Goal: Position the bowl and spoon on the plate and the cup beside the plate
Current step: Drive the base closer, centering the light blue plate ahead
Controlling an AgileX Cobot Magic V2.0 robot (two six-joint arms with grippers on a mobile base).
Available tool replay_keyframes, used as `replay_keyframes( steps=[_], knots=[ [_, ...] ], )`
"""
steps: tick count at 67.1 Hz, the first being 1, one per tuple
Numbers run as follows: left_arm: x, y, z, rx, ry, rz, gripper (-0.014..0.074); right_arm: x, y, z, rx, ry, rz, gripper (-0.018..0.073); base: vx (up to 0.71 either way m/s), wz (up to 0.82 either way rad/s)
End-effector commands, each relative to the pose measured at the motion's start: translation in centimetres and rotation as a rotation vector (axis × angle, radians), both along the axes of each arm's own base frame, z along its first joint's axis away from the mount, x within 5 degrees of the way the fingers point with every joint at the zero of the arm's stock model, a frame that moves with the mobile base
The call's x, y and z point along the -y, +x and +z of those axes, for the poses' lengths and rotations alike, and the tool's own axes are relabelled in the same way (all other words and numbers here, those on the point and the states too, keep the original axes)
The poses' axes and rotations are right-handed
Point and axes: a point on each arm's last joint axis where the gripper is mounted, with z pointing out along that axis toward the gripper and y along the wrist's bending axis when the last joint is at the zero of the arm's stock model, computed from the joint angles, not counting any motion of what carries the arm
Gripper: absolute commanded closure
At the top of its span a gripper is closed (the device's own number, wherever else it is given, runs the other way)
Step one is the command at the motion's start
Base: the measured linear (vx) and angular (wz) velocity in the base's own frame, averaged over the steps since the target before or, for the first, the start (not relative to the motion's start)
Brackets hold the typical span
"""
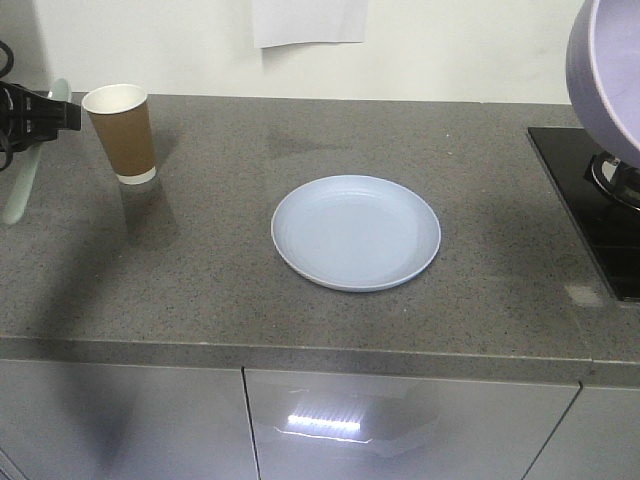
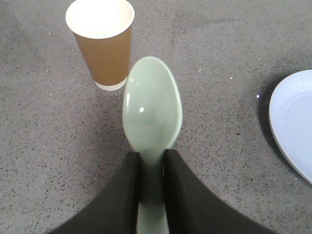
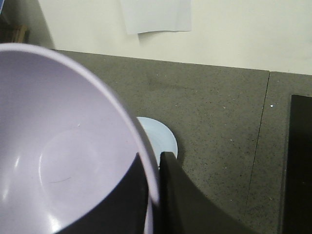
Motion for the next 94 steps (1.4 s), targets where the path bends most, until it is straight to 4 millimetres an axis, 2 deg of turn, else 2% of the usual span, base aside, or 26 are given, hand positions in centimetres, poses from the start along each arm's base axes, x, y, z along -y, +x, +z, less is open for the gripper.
replay_keyframes(
  steps=[1,94],
  knots=[
    [0.02,-0.57,2.35,0.114,-0.032,0.011,0.0602,-0.40,-0.50,1.71,0.098,0.020,-0.009,0.0564,0.05,-0.01],
    [0.02,-0.57,2.35,0.114,-0.032,0.011,0.0602,-0.40,-0.50,1.71,0.098,0.020,-0.009,0.0564,0.04,0.00]
  ],
)
